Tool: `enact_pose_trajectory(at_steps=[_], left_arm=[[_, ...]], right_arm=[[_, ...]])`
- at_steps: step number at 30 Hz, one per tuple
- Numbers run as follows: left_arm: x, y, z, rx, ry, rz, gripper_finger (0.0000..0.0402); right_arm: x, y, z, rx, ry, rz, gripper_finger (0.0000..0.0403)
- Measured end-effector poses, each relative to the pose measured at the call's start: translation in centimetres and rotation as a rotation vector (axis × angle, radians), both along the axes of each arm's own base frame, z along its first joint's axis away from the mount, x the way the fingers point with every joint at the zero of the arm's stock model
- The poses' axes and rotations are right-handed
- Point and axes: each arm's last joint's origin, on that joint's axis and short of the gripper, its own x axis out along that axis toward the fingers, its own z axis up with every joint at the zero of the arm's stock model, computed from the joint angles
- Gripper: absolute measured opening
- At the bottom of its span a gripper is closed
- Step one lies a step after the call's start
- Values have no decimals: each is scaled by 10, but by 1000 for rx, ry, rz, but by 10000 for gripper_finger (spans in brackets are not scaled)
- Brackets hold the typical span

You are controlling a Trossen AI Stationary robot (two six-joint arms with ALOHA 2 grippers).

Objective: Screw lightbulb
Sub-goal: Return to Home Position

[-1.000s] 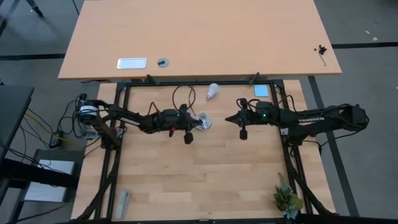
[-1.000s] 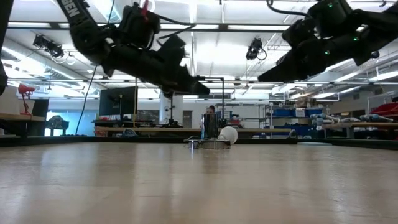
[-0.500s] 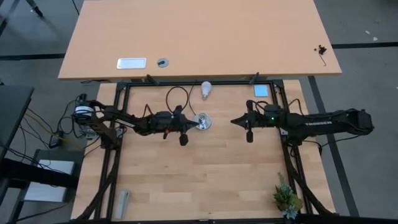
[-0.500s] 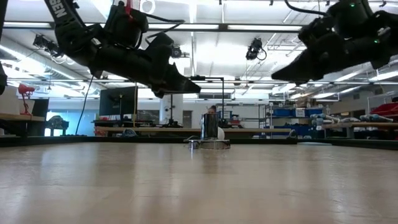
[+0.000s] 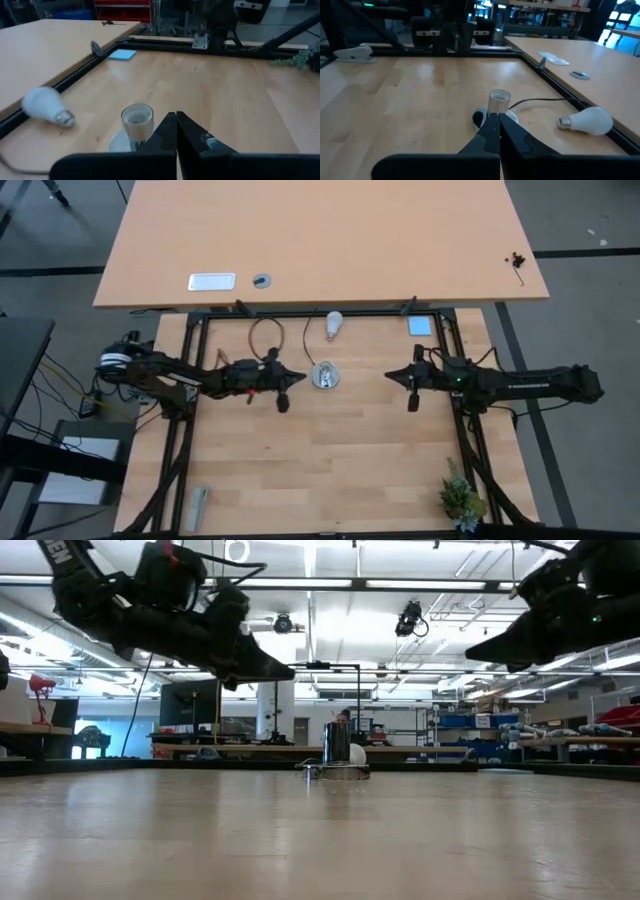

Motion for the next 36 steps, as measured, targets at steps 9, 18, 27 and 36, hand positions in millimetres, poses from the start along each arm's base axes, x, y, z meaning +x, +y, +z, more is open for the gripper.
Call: enact_pose_trajectory(at_steps=[9,18,27,36], left_arm=[[-15,-1,-3,3,-15,11,0],[-23,-2,-11,2,10,23,0],[-45,-3,-15,-2,-54,60,0],[-77,-6,-24,-30,-122,74,0]], right_arm=[[-23,12,5,1,-27,57,2],[-43,13,-9,-17,-76,41,2],[-44,15,-10,12,-44,101,2],[-44,15,-10,17,-45,98,2]])
